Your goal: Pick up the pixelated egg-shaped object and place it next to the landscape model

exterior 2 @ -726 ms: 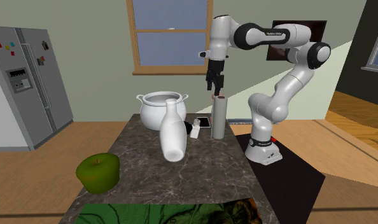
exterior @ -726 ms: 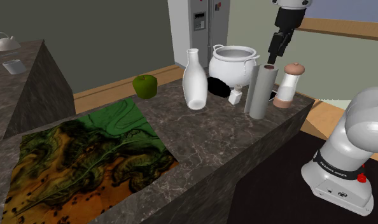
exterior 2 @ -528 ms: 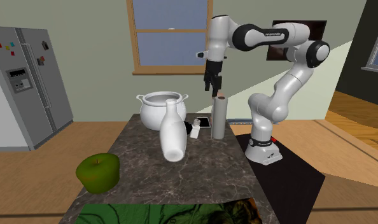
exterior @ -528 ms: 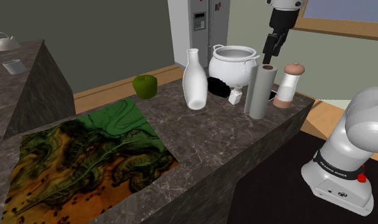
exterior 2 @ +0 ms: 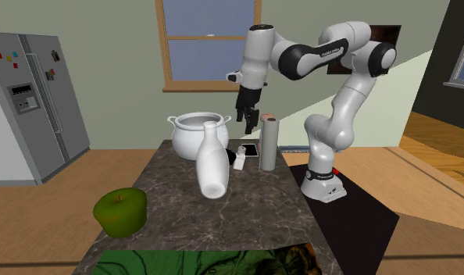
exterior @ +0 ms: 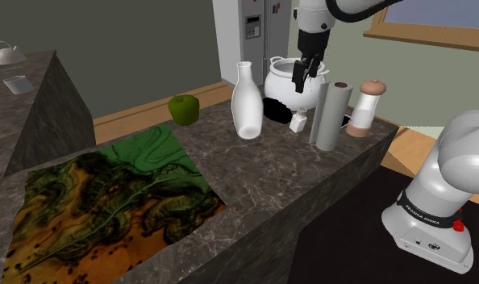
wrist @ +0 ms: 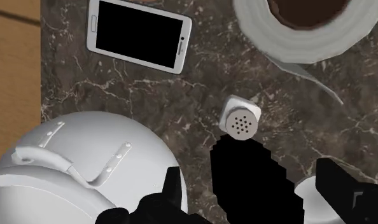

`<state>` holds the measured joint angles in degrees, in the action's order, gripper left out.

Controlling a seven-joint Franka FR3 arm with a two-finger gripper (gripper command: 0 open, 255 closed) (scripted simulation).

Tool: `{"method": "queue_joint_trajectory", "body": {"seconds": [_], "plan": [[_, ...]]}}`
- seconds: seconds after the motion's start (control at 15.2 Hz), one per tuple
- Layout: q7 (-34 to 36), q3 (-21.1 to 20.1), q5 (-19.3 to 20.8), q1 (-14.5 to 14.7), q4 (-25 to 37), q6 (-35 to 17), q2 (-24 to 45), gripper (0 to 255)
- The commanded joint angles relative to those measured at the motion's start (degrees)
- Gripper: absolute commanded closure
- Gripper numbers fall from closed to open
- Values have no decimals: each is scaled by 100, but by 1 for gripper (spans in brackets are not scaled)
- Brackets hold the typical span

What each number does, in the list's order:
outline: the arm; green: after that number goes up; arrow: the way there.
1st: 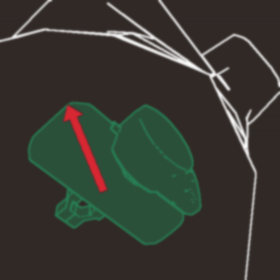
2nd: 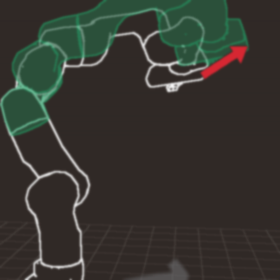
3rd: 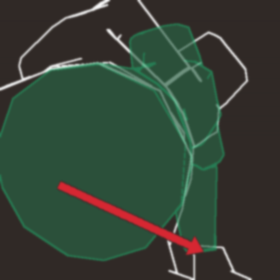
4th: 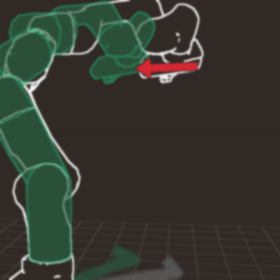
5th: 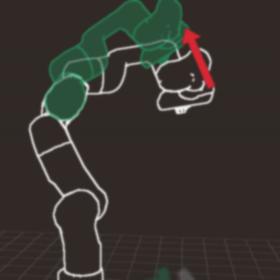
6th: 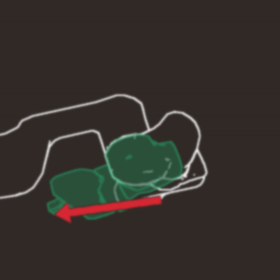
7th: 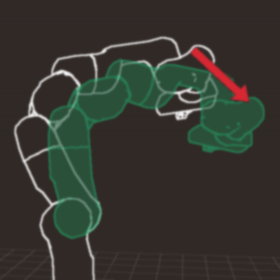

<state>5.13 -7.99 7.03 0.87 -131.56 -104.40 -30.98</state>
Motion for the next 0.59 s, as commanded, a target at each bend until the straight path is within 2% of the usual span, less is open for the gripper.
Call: {"method": "queue_joint_trajectory", "body": {"seconds": [0.0, 0.4, 0.53], "plan": [[247, -250, 174, 1, 172, -157, 351, 0], [1091, -968, 969, -44, 1015, -394, 1680, 0], [1151, -987, 1042, -45, 1010, -470, 1773, 0]]}}
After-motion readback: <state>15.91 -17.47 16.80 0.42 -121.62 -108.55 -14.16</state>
